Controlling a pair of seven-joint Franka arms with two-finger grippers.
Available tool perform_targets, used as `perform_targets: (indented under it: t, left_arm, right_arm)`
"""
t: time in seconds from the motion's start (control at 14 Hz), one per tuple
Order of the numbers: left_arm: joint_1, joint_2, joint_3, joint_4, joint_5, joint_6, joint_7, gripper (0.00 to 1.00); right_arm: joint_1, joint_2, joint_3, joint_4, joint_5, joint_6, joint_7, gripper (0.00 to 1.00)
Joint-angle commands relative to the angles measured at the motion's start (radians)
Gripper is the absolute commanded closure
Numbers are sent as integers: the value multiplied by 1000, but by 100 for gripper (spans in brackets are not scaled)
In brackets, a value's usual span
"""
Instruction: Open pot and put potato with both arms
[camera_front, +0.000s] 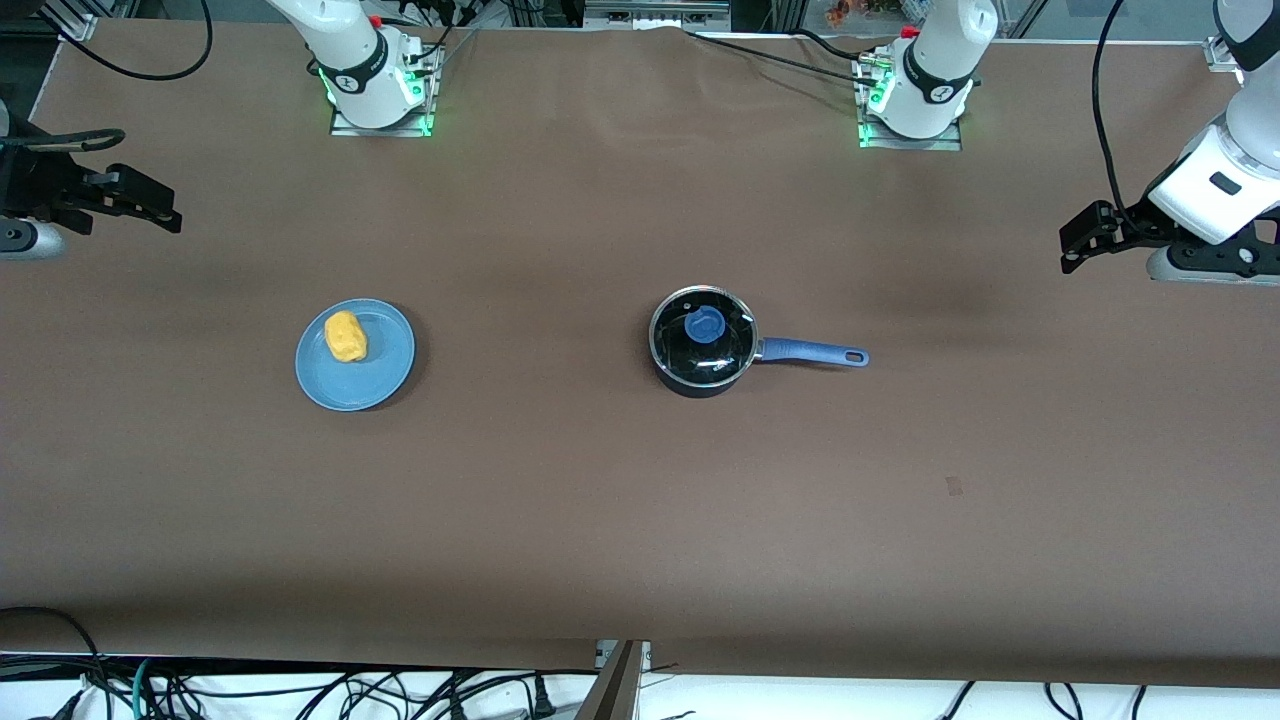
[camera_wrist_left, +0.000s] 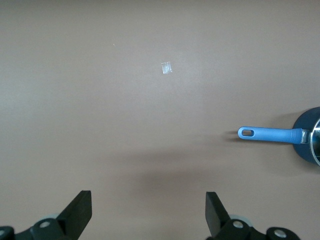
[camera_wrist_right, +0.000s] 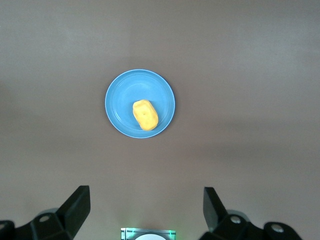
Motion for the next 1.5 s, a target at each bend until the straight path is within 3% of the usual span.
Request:
perform_targets:
  t: [0.0, 1.43]
  left_arm:
    - [4, -8, 3, 12, -23, 7, 38, 0]
    - [11, 34, -3, 52, -18, -5, 41, 0]
  right_arm:
    - [-10, 15, 6, 35, -2, -24, -4, 0]
    - [-8, 15, 6, 35, -2, -24, -4, 0]
